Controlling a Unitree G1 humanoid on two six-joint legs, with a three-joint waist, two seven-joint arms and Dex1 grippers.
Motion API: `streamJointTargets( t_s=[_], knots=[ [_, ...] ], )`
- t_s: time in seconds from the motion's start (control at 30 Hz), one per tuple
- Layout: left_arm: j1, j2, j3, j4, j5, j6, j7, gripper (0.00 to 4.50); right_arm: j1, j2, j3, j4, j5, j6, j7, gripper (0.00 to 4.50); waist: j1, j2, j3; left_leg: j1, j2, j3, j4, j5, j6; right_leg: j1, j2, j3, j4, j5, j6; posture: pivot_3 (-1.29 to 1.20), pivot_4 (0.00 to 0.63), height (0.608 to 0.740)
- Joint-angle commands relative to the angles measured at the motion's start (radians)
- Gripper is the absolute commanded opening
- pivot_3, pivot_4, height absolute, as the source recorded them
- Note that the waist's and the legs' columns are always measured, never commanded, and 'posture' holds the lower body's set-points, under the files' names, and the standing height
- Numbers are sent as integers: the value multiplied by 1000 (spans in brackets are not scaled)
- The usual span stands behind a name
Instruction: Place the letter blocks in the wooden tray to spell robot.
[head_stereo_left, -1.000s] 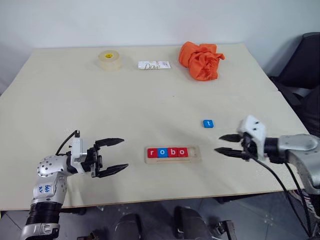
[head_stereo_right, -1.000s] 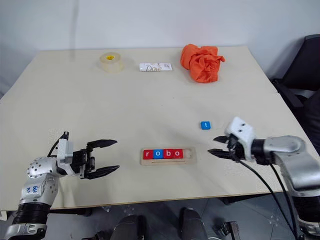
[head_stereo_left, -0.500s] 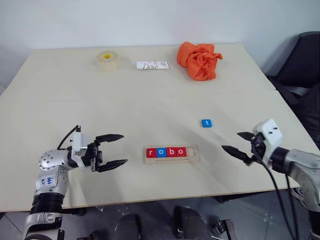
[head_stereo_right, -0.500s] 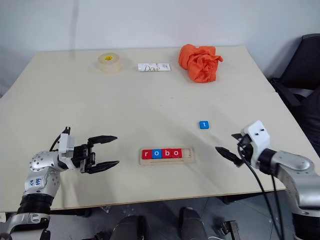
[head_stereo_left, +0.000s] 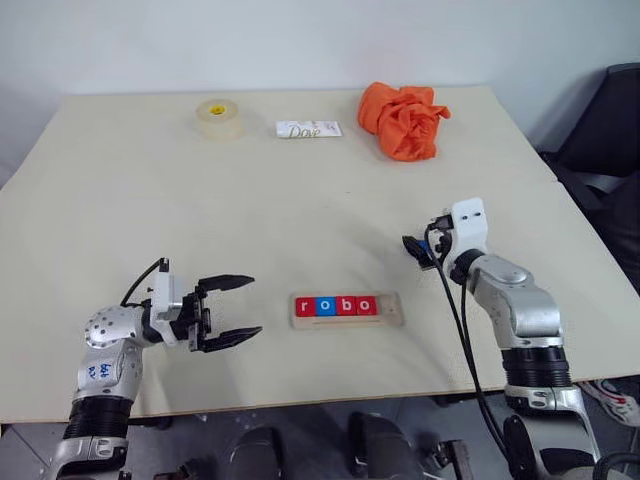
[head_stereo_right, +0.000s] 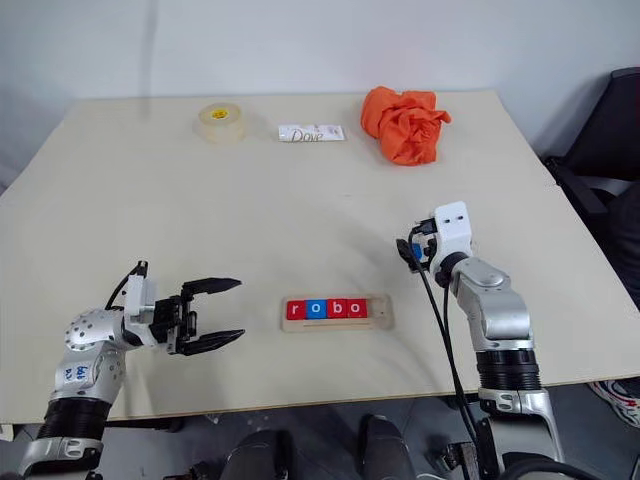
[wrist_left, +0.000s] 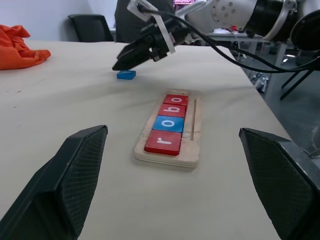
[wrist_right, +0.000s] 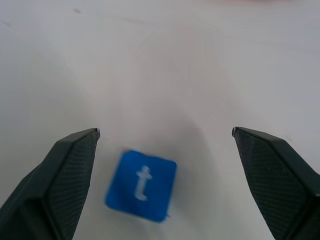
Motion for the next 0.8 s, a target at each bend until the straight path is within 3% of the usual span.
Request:
streamJointTargets(
  t_s=[0.03, 0.73, 0.8],
  knots=[
    [24, 5, 22, -52, -16, -4, 21, 4500, 5, 16, 1, -42, 2, -6, -11, 4443, -2, 0, 0, 0, 0, 0, 0, 0, 0, 0, 0, 0, 0, 0, 0, 0, 150, 740],
    [1, -4, 9, -24, -9, -15, 30, 4500, 84, 82, 26, -149, -5, 78, -81, 4443, 0, 0, 0, 1, 1, -1, 0, 0, 0, 0, 0, 0, 0, 0, 0, 0, 150, 740],
    [-8, -5, 7, -16, -8, -15, 27, 4500, 87, 88, 23, -159, -7, 101, -101, 4052, 0, 0, 0, 1, 1, -1, 0, 0, 0, 0, 0, 0, 0, 0, 0, 0, 150, 740]
  ],
)
